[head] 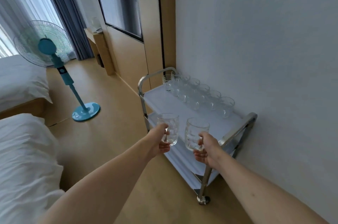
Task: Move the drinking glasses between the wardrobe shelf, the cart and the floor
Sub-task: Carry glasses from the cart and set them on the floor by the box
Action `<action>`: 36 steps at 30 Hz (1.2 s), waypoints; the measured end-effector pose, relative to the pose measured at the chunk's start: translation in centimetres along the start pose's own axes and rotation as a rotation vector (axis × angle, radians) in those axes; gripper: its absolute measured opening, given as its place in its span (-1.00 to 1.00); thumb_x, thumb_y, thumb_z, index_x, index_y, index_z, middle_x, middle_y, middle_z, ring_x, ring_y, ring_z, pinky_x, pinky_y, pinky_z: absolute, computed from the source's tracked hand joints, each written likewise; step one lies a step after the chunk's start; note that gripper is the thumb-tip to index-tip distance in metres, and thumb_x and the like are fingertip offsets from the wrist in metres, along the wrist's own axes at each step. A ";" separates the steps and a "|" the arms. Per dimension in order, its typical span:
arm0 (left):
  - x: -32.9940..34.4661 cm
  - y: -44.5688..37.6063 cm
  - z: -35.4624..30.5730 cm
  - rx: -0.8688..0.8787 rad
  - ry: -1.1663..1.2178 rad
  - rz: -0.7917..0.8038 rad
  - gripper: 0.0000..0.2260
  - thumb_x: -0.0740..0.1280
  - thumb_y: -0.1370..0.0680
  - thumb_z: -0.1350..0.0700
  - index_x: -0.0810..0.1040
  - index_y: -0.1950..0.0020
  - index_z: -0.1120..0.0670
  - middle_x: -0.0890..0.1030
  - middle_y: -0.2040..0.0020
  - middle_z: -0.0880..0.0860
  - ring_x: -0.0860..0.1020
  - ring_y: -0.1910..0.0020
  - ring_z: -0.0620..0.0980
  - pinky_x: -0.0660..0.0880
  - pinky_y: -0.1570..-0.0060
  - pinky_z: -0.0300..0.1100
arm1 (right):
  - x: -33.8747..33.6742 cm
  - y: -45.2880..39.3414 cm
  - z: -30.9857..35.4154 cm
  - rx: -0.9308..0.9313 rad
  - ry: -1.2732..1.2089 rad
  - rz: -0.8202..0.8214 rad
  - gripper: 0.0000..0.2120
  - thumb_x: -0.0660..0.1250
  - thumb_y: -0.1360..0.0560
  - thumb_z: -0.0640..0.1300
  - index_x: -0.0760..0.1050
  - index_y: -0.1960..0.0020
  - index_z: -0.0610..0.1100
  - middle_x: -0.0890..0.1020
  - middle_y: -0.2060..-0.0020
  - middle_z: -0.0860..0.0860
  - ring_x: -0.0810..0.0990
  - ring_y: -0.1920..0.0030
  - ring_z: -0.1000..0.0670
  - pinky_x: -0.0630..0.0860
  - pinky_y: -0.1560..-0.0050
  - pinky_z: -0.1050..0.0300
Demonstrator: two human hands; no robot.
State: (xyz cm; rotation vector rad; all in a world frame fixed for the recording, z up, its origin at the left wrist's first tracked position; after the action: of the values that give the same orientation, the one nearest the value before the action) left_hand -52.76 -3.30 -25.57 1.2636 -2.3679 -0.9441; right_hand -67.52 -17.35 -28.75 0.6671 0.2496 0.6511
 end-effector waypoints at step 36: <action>16.8 -22.4 -9.5 -0.226 -0.180 0.331 -0.92 0.27 -0.65 0.17 0.49 0.00 0.17 0.37 0.26 0.11 0.27 0.36 0.03 0.43 0.23 -0.12 | -5.5 -22.5 5.4 0.227 -0.287 -0.325 -0.70 0.26 -0.55 0.05 0.44 0.18 -0.18 0.51 0.32 -0.14 0.54 0.35 -0.12 0.60 0.32 0.09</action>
State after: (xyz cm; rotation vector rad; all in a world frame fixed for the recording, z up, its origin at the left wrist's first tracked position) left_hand -43.29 -29.90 -34.29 0.7026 -2.4152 -1.2120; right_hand -58.82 -36.93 -39.04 0.9047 0.1605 0.2127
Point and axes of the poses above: each hand's wrist, its own y-axis away from the middle knuckle, its own x-axis out of the palm, z = x × y, the point moved 3 cm from there along -y, towards the middle knuckle
